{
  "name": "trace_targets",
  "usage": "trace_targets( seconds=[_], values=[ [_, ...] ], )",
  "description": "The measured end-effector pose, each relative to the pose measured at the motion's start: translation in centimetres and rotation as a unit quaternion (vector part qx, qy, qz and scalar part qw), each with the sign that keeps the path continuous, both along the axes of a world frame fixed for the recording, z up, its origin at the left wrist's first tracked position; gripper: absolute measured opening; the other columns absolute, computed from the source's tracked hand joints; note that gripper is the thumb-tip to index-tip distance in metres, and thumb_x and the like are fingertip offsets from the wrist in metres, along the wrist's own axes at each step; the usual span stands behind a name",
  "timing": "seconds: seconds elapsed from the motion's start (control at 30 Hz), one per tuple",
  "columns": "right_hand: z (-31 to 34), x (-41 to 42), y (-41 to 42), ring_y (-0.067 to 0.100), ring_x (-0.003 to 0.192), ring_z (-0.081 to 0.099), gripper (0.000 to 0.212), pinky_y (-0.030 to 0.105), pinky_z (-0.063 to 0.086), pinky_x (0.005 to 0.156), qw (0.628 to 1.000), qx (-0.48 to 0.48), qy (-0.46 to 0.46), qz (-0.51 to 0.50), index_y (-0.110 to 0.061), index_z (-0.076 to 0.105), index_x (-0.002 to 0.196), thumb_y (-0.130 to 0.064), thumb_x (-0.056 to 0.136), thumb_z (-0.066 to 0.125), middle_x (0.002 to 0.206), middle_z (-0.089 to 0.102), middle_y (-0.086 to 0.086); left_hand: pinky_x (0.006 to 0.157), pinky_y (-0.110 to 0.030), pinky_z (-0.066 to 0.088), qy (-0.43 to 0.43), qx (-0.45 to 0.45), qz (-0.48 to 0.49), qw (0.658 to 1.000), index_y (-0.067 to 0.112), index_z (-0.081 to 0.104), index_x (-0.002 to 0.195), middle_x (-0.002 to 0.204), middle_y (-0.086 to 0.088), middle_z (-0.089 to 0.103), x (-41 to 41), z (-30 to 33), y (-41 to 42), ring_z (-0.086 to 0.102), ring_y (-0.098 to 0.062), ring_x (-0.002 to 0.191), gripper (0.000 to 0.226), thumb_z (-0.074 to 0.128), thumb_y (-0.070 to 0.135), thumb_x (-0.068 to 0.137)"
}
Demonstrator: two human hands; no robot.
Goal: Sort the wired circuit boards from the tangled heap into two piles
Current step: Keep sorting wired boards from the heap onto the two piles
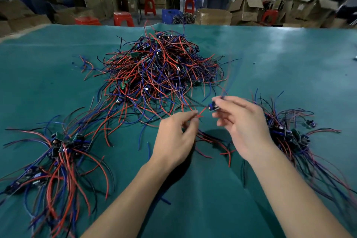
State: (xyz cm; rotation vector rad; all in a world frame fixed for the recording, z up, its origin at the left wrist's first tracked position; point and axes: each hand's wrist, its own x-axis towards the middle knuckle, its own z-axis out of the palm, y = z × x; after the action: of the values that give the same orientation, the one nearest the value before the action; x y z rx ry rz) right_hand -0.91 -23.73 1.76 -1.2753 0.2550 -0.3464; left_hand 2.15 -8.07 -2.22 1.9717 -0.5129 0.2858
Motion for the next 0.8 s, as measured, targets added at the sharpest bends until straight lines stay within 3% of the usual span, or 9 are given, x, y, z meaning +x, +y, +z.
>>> trace_targets(
  seconds=[0.13, 0.2, 0.33, 0.4, 0.47, 0.53, 0.6, 0.7, 0.8],
  values=[
    [1.4, -0.2, -1.2, 0.010, 0.058, 0.061, 0.013, 0.017, 0.044, 0.048, 0.976, 0.212, -0.012, 0.045, -0.013, 0.082, 0.073, -0.014, 0.076, 0.069, 0.080, 0.075, 0.007, 0.072, -0.022, 0.050, 0.043, -0.026, -0.005, 0.999, 0.019, 0.060, 0.124, 0.092, 0.009, 0.068, 0.4, -0.3, -0.1, 0.059, -0.010, 0.066, 0.032, 0.041, 0.006, 0.102],
    [1.5, -0.2, -1.6, 0.010, 0.058, 0.058, 0.016, 0.017, 0.041, 0.047, 0.967, 0.242, -0.017, 0.072, -0.011, 0.082, 0.076, -0.015, 0.075, 0.067, 0.082, 0.074, 0.007, 0.067, -0.023, 0.051, 0.068, -0.054, -0.004, 0.996, 0.018, 0.056, 0.124, 0.092, 0.004, 0.069, 0.5, -0.3, -0.2, 0.058, -0.012, 0.062, 0.027, 0.041, 0.010, 0.103],
    [1.2, -0.4, -1.4, 0.010, 0.056, 0.056, 0.018, 0.018, 0.036, 0.048, 0.982, 0.141, 0.007, 0.129, -0.013, 0.082, 0.078, -0.016, 0.075, 0.064, 0.081, 0.072, 0.007, 0.042, -0.020, 0.039, 0.154, -0.187, -0.044, 0.969, 0.008, 0.065, 0.098, 0.079, -0.011, 0.071, 0.6, 0.3, -0.1, 0.060, -0.019, 0.055, 0.024, 0.047, 0.022, 0.104],
    [0.7, -0.3, -0.7, 0.011, 0.056, 0.054, 0.016, 0.021, 0.030, 0.048, 0.986, 0.066, 0.021, 0.154, -0.012, 0.080, 0.081, -0.015, 0.075, 0.065, 0.077, 0.070, 0.004, 0.033, -0.018, 0.033, 0.254, -0.279, -0.098, 0.921, 0.006, 0.068, 0.081, 0.067, -0.014, 0.069, 0.5, 1.2, 0.0, 0.058, -0.016, 0.045, 0.040, 0.048, 0.035, 0.102],
    [0.2, -0.1, 0.0, 0.011, 0.055, 0.051, 0.012, 0.021, 0.027, 0.045, 0.985, 0.020, 0.029, 0.171, -0.010, 0.077, 0.085, -0.012, 0.079, 0.066, 0.073, 0.067, 0.001, 0.031, -0.017, 0.029, 0.317, -0.296, -0.154, 0.888, 0.010, 0.072, 0.074, 0.066, -0.015, 0.069, 0.5, 1.7, 0.2, 0.057, -0.016, 0.042, 0.052, 0.050, 0.052, 0.095],
    [-0.3, 0.0, 0.6, 0.012, 0.052, 0.049, 0.017, 0.021, 0.026, 0.042, 0.986, -0.012, 0.038, 0.165, -0.013, 0.077, 0.081, -0.006, 0.089, 0.063, 0.071, 0.065, 0.003, 0.036, -0.017, 0.029, 0.315, -0.249, -0.199, 0.894, 0.014, 0.076, 0.078, 0.070, -0.014, 0.071, 0.3, 1.8, 0.3, 0.057, -0.015, 0.045, 0.051, 0.051, 0.057, 0.092],
    [-0.5, 0.0, 0.8, 0.013, 0.050, 0.048, 0.027, 0.020, 0.025, 0.040, 0.989, -0.043, 0.045, 0.133, -0.013, 0.078, 0.077, -0.005, 0.095, 0.061, 0.072, 0.066, 0.005, 0.037, -0.016, 0.030, 0.290, -0.216, -0.220, 0.906, 0.011, 0.074, 0.084, 0.071, -0.012, 0.071, 0.0, 1.6, 0.2, 0.056, -0.012, 0.046, 0.038, 0.059, 0.044, 0.093],
    [-0.8, 0.1, 0.8, 0.015, 0.051, 0.049, 0.021, 0.020, 0.028, 0.040, 0.991, -0.084, 0.035, 0.094, -0.010, 0.078, 0.083, -0.007, 0.097, 0.063, 0.073, 0.067, 0.004, 0.036, -0.015, 0.030, 0.259, -0.199, -0.216, 0.920, 0.007, 0.068, 0.081, 0.069, -0.007, 0.070, -0.2, 1.4, 0.3, 0.054, -0.009, 0.045, 0.021, 0.063, 0.021, 0.095],
    [-1.1, 0.3, 0.7, 0.008, 0.055, 0.052, 0.017, 0.018, 0.033, 0.041, 0.989, -0.142, 0.010, 0.036, -0.010, 0.078, 0.083, -0.006, 0.095, 0.067, 0.078, 0.074, 0.002, 0.036, -0.014, 0.029, 0.262, -0.192, -0.215, 0.921, 0.007, 0.068, 0.083, 0.062, -0.004, 0.067, -0.2, 1.4, 0.3, 0.051, -0.007, 0.041, 0.020, 0.058, 0.017, 0.098]
  ],
)
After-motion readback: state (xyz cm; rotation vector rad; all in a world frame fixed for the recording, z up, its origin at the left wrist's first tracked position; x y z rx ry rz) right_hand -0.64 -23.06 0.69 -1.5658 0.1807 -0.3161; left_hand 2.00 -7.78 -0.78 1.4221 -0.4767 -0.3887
